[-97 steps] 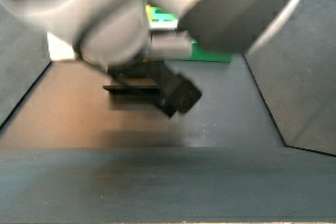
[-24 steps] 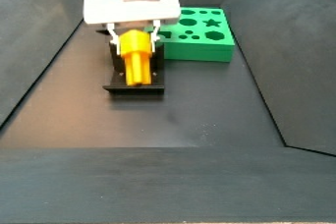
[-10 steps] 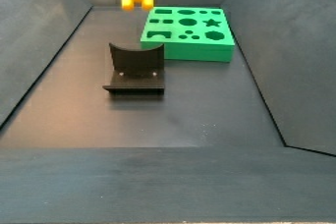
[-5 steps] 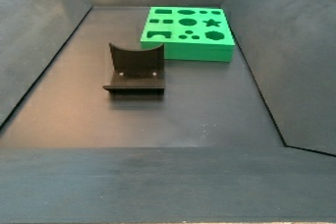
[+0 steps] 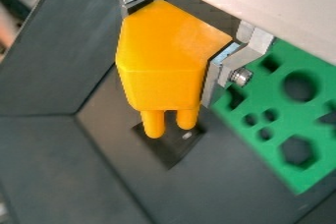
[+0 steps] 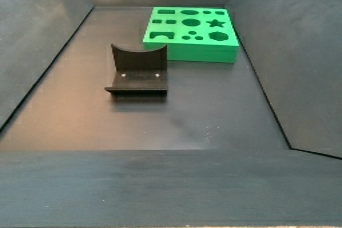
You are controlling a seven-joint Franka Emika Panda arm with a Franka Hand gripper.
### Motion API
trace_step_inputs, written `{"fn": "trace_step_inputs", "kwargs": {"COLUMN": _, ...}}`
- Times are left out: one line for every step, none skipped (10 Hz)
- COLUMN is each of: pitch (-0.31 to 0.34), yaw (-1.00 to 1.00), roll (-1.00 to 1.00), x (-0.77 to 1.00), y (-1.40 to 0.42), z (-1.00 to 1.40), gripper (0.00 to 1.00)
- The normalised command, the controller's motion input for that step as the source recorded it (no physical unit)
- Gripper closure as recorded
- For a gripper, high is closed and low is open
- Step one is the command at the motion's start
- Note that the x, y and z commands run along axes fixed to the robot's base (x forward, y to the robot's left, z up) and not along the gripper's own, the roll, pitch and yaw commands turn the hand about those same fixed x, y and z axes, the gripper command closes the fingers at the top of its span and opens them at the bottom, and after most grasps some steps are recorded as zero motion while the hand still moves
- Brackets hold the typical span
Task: Pick up the 3 prong object. Move up. Place the 3 prong object on the fixture. Regrasp the 3 prong object. Move to above the board. Insert the 3 prong object.
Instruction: Move to above the board.
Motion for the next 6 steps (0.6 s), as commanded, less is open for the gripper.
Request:
{"fn": "trace_step_inputs", "kwargs": {"pitch": -0.009, "yaw": -0.16, "roll": -1.0, "x": -0.56, "y": -1.0, "z": 0.15, "gripper": 1.0}}
{"fn": "trace_step_inputs", "kwargs": {"pitch": -0.006, "yaw": -0.16, "roll": -1.0, "x": -0.59, "y": -1.0, "z": 0.15, "gripper": 1.0}}
{"fn": "trace_step_inputs", "kwargs": {"pitch": -0.004, "yaw": -0.16, "roll": -1.0, "x": -0.63, "y": -1.0, "z": 0.16, "gripper": 1.0}}
{"fn": "trace_step_inputs", "kwargs": {"pitch": -0.008, "yaw": -0.15, "roll": -1.0, "x": -0.5, "y": -0.7, "z": 0.11, "gripper": 1.0}}
{"fn": "trace_step_inputs", "kwargs": {"pitch": -0.016, "yaw": -0.14, "roll": -1.0, "x": -0.35, "y": -0.42, "z": 0.07, "gripper": 1.0}}
{"fn": "trace_step_inputs", "kwargs": {"pitch": -0.024, "yaw": -0.13, "roll": -1.0, "x": -0.24, "y": -0.21, "z": 0.04, "gripper": 1.0}}
